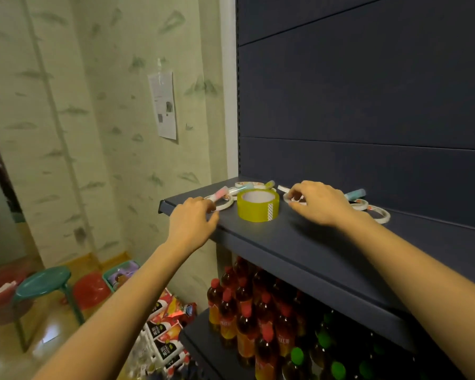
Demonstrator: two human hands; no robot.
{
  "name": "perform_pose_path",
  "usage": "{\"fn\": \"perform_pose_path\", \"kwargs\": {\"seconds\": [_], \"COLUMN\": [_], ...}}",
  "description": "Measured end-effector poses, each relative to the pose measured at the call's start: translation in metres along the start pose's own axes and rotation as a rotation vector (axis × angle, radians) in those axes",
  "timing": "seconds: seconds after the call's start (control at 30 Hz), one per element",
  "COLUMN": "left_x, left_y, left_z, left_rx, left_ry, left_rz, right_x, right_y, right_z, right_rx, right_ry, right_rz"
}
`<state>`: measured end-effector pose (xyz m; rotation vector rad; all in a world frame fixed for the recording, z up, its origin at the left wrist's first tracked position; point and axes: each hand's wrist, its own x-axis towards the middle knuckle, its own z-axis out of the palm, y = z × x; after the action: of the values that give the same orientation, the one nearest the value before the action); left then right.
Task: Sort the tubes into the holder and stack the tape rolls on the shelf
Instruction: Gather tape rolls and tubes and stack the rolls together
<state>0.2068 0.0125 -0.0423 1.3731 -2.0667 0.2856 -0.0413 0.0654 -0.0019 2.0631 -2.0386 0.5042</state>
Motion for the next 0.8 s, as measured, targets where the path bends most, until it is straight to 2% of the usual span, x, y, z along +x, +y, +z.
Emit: {"fn": "perform_pose_path", "kwargs": {"seconds": [0.13,0.33,0.43,0.63,0.73,0.8], "left_x": [0.057,0.109,0.121,0.138,0.153,0.159], "left_y": [-0.011,-0.026,-0.033,-0.052,-0.053,-0.055], "left_z": [0.023,0.07,0.085,0.095,0.091,0.089], "left_rx": [0.012,0.214,0.22,-0.145,-0.447,-0.648], "left_ry": [-0.098,-0.305,-0.317,-0.028,-0.015,-0.088], "left_rz": [-0.05,-0.02,0.002,0.014,0.075,0.095], "right_x": [0.041,0.077,0.09,0.12,0.136,0.144], "right_y": [0.025,0.064,0.069,0.063,0.054,0.048], "right_z": [-0.005,0.004,0.018,0.04,0.051,0.059], "right_rx": [-0.031,0.031,0.051,0.012,-0.072,-0.121], "right_ry": [-0.017,-0.07,-0.114,-0.095,-0.083,-0.107], "right_rz": [0.093,0.298,0.375,0.516,0.613,0.689]}}
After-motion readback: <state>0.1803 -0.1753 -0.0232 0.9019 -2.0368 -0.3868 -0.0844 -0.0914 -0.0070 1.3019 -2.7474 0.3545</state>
